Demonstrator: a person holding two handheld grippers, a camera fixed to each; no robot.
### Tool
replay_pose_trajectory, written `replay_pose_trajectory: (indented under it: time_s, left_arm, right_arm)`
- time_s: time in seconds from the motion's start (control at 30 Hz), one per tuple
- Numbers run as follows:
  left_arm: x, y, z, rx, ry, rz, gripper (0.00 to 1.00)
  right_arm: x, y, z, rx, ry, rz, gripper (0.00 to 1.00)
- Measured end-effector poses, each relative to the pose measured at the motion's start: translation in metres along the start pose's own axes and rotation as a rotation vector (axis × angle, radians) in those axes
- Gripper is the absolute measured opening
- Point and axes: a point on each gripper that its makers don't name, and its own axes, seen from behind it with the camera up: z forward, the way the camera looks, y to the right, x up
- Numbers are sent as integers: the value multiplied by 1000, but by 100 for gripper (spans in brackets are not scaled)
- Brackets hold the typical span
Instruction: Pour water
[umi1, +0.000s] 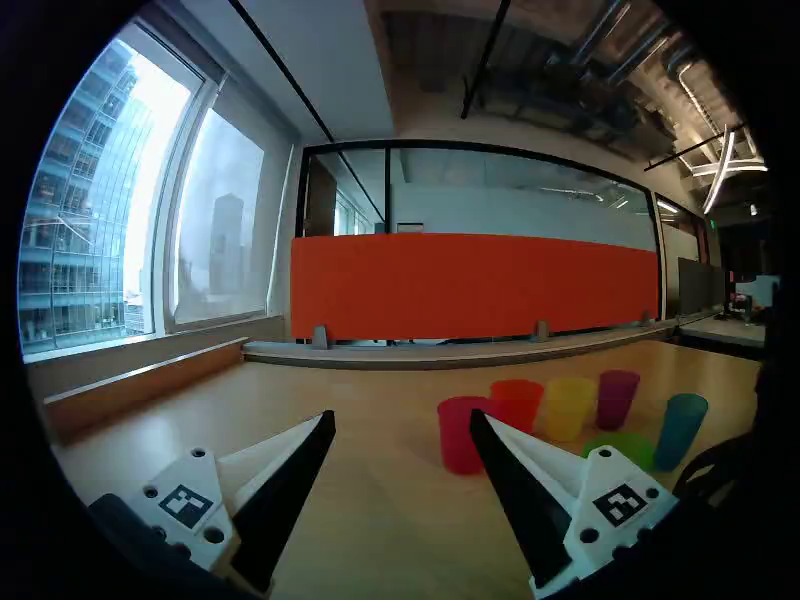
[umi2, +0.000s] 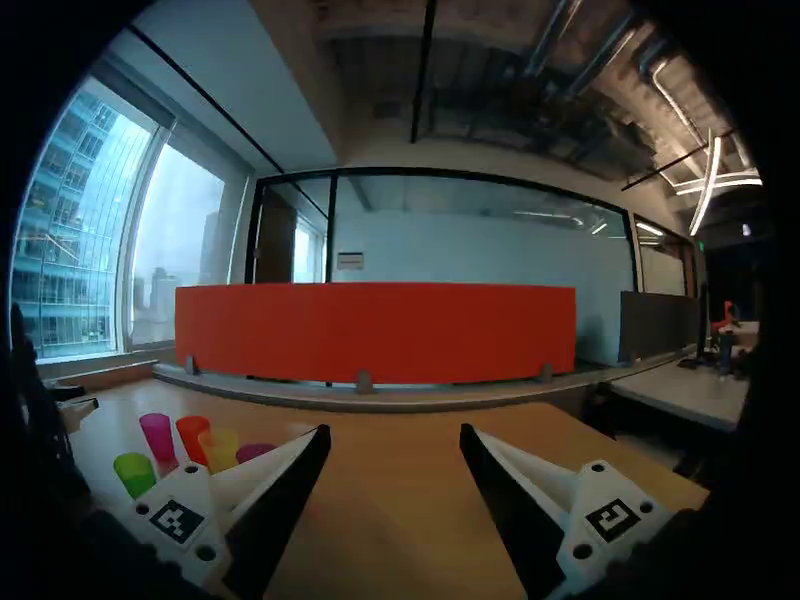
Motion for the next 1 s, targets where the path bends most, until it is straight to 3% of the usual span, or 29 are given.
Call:
replay_pose_trajectory:
  time_s: [0.6,0.8,1.0]
  left_arm:
    - [0,-1,0,0,-1,1,100]
    - [0,-1,-1,0,-1,1,100]
    - [-1,0,-1,0,-1,1,100]
  right_arm:
    - [0,10,7,22,35,1,100]
    - [-9,5,14,47,41,12,100]
    - [-20,10,20,27,45,22,100]
